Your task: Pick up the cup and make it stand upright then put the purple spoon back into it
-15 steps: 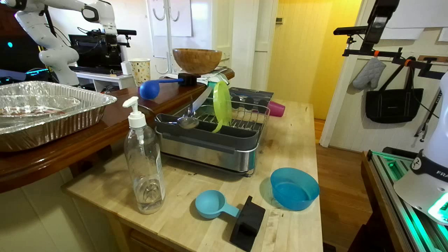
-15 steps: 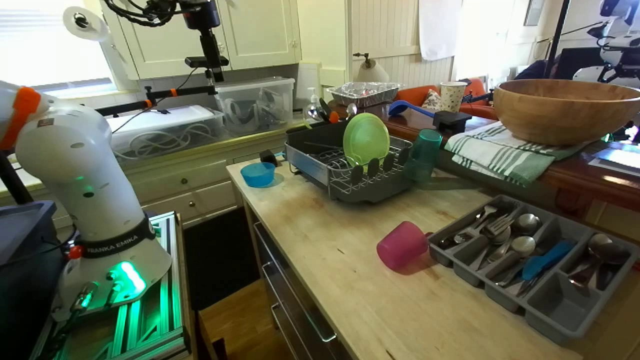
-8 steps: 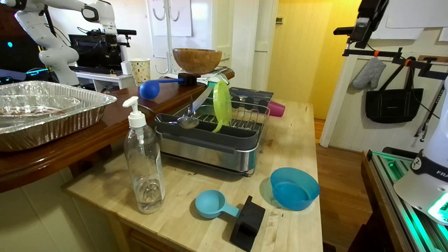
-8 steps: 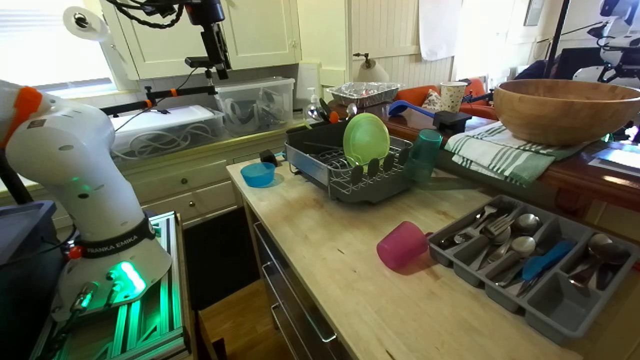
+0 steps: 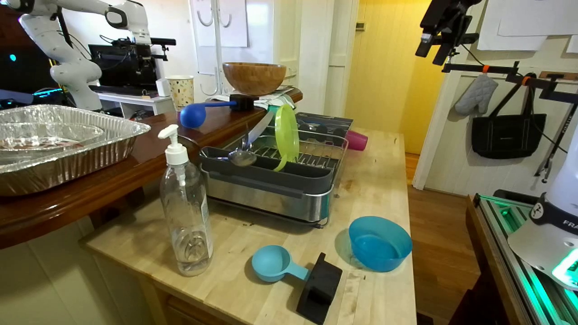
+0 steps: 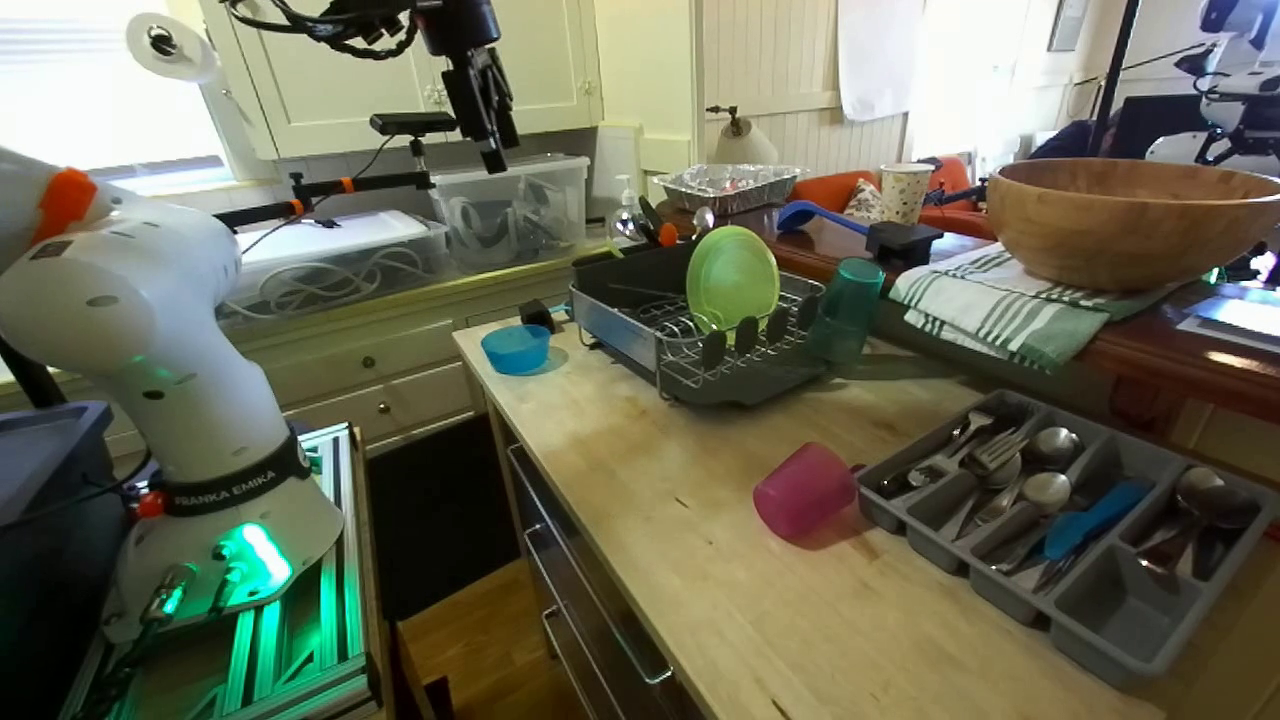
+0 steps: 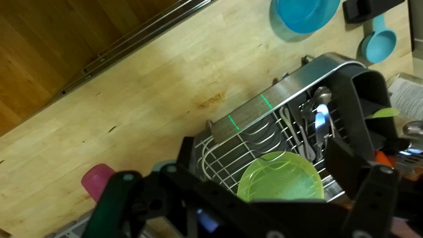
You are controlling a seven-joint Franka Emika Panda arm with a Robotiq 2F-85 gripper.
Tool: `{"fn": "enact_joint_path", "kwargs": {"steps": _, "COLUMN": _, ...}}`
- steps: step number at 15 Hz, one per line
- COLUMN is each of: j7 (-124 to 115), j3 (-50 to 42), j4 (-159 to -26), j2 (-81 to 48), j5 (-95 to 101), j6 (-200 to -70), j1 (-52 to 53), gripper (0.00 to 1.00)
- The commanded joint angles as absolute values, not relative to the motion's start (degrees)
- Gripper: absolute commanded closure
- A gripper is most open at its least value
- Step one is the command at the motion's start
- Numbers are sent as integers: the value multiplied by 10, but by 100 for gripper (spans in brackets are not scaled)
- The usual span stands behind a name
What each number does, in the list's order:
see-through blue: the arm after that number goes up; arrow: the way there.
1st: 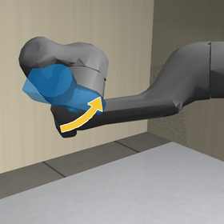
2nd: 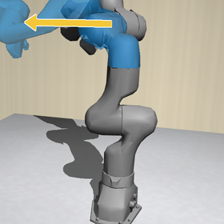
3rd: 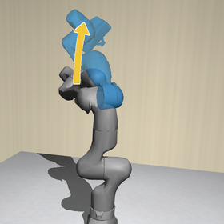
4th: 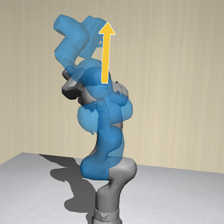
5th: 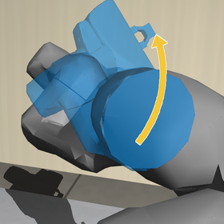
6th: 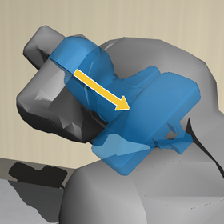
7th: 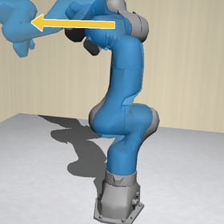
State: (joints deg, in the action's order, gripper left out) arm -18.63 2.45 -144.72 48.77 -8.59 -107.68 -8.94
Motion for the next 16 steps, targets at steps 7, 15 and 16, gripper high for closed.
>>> {"fn": "enact_joint_path", "kwargs": {"steps": 7, "j7": -185, "j3": 16, "j4": -1446, "j2": 472, "j5": -81, "j6": -1086, "j1": -93, "gripper": 0}}
{"fn": "enact_joint_path", "kwargs": {"steps": 15, "j7": -233, "j3": 7, "j4": -1440, "j2": 391, "j5": -23, "j6": -1202, "j1": -161, "gripper": 0}}
{"fn": "enact_joint_path", "kwargs": {"steps": 16, "j7": -230, "j3": -3, "j4": -1434, "j2": 368, "j5": -23, "j6": -1224, "j1": -166, "gripper": 0}}
